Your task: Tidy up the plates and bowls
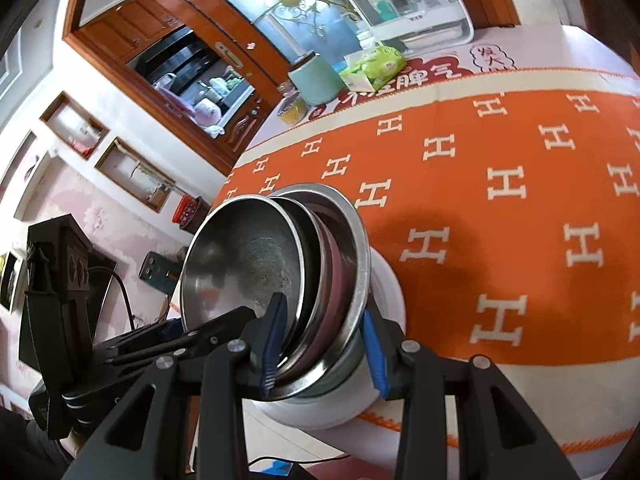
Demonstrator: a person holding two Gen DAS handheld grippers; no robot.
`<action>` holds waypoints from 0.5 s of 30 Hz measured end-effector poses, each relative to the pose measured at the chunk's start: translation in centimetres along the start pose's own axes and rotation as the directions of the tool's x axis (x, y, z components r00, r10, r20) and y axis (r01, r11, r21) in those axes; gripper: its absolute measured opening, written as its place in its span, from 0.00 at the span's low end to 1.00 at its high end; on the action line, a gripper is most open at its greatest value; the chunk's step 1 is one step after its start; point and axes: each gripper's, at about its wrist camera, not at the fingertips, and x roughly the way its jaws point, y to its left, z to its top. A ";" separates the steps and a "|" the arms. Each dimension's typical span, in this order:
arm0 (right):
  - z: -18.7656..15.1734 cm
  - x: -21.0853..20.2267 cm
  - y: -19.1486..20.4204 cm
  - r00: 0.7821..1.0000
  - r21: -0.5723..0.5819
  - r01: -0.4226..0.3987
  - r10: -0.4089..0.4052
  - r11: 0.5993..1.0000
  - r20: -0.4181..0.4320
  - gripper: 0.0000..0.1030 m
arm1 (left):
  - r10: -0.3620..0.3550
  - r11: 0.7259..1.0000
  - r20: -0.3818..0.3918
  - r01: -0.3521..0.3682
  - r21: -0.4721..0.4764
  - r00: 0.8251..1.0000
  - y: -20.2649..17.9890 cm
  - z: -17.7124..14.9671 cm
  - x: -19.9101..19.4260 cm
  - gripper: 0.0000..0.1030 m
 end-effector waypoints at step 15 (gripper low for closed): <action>-2.1 3.8 1.7 0.997 0.118 0.078 -0.080 0.990 0.009 0.39 | 0.000 0.980 -0.100 0.020 0.196 0.995 2.7 0.5 3.2 0.46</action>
